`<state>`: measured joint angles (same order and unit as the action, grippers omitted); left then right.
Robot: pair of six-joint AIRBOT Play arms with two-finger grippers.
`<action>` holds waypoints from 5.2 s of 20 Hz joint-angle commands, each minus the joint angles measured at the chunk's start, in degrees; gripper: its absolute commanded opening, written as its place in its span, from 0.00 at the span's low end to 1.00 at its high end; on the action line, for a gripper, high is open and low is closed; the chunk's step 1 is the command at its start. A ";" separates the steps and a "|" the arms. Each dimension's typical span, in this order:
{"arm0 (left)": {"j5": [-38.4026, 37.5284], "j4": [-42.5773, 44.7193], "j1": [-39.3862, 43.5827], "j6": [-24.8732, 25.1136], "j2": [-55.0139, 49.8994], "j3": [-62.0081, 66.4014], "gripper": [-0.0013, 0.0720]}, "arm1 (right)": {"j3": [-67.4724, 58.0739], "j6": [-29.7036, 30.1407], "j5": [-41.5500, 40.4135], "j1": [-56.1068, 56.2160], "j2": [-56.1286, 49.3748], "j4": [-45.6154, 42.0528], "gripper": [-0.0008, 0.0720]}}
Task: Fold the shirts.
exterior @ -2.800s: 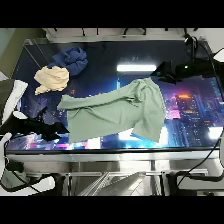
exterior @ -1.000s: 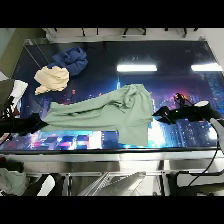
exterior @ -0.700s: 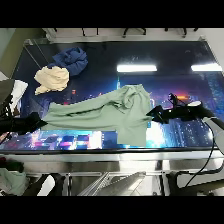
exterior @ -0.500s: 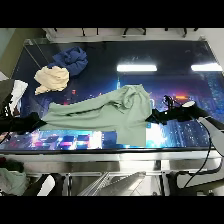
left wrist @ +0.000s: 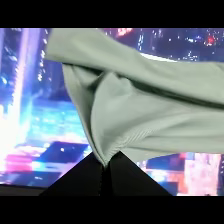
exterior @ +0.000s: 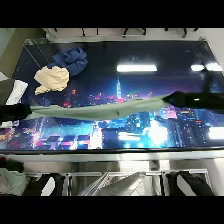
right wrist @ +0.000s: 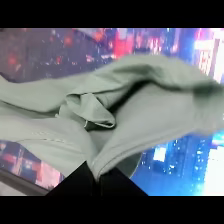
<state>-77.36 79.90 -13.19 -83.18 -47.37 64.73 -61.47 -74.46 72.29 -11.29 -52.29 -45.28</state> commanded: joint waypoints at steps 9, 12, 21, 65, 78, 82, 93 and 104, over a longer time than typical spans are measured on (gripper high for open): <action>-27.04 35.58 39.71 -9.62 3.72 44.72 0.03 | -48.57 -11.80 27.32 -0.07 9.73 -21.20 0.04; -28.92 43.98 49.24 -10.97 -2.40 64.72 0.03 | -58.99 -13.79 27.17 -0.07 6.88 -21.18 0.04; -17.53 56.78 53.55 -8.41 -6.75 53.75 0.03 | -64.57 -12.39 8.81 -0.17 -0.50 -24.02 0.04; -0.24 -0.59 8.39 1.66 -48.11 14.93 0.54 | -29.40 -16.44 3.30 6.43 -49.59 -22.62 0.98; -2.58 -4.70 -7.93 5.38 -25.62 -15.50 0.93 | -19.41 -9.49 16.11 0.00 -32.59 -17.59 0.98; 1.11 -15.17 -13.99 13.97 -28.92 -20.09 0.93 | -17.92 -9.55 16.26 1.22 -28.94 -14.47 0.98; 4.66 -27.63 -13.51 22.27 -35.15 -21.38 0.03 | -17.57 -11.63 17.84 2.38 -23.37 -15.74 0.97; 1.97 -20.90 -14.53 4.15 -5.22 -33.64 0.03 | 19.50 -3.67 7.98 -6.01 -16.79 -16.35 0.97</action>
<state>-74.67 58.54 -28.32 -75.16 -58.61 32.36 -51.83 -81.41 83.79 -15.05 -70.89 -62.04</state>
